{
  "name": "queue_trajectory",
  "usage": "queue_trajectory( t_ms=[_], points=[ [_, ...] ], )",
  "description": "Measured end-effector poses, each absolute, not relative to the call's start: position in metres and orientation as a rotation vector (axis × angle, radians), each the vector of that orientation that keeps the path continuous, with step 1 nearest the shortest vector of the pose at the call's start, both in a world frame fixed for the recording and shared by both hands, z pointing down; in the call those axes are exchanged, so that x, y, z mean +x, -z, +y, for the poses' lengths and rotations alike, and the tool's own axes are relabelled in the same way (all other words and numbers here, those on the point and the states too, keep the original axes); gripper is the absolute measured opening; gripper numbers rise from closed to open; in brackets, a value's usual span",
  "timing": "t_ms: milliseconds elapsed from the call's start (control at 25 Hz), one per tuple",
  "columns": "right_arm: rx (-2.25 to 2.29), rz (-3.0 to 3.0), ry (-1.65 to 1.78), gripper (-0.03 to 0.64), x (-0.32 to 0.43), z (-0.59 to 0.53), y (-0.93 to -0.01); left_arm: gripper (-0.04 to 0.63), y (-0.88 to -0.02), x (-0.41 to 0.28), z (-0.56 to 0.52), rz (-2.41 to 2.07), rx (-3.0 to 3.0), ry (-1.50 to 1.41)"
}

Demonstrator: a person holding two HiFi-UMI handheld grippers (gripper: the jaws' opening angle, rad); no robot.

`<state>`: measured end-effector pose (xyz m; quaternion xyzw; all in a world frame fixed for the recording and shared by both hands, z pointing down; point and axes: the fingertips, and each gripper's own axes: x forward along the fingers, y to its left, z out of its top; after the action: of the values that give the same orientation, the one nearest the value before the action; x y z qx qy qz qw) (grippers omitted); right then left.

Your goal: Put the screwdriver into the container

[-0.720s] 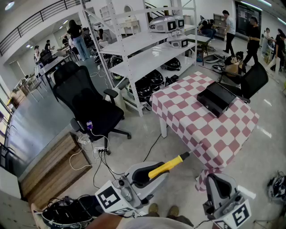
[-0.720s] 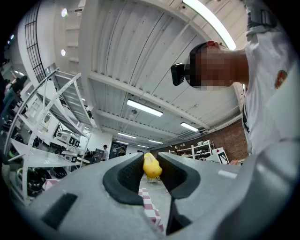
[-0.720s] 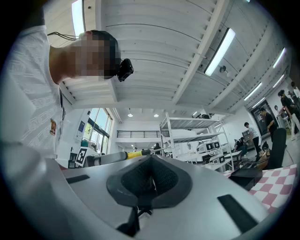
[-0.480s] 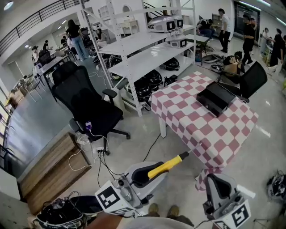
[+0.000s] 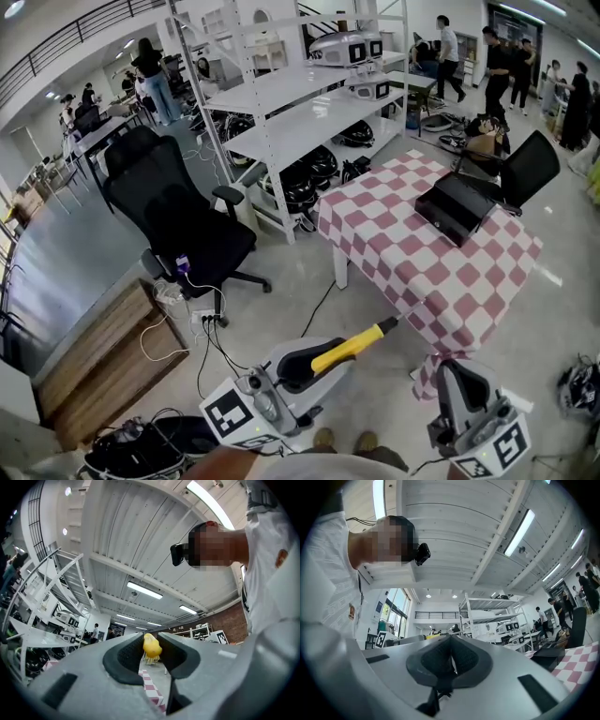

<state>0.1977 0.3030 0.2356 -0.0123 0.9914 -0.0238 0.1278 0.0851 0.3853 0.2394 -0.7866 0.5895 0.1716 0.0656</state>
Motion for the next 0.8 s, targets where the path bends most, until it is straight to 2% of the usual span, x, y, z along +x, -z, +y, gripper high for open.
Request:
queue_trajectory(
  t_ms=[480,800],
  points=[
    [-0.106,2.921,0.018,0.011,0.144,0.291,-0.24,0.098,-0.247,0.035,0.378,1.696,-2.438,-0.541],
    [-0.162,2.929,0.027,0.011,0.112,0.217,-0.261,0.098,-0.259,-0.003,0.31,1.669,-2.478,-0.503]
  ],
)
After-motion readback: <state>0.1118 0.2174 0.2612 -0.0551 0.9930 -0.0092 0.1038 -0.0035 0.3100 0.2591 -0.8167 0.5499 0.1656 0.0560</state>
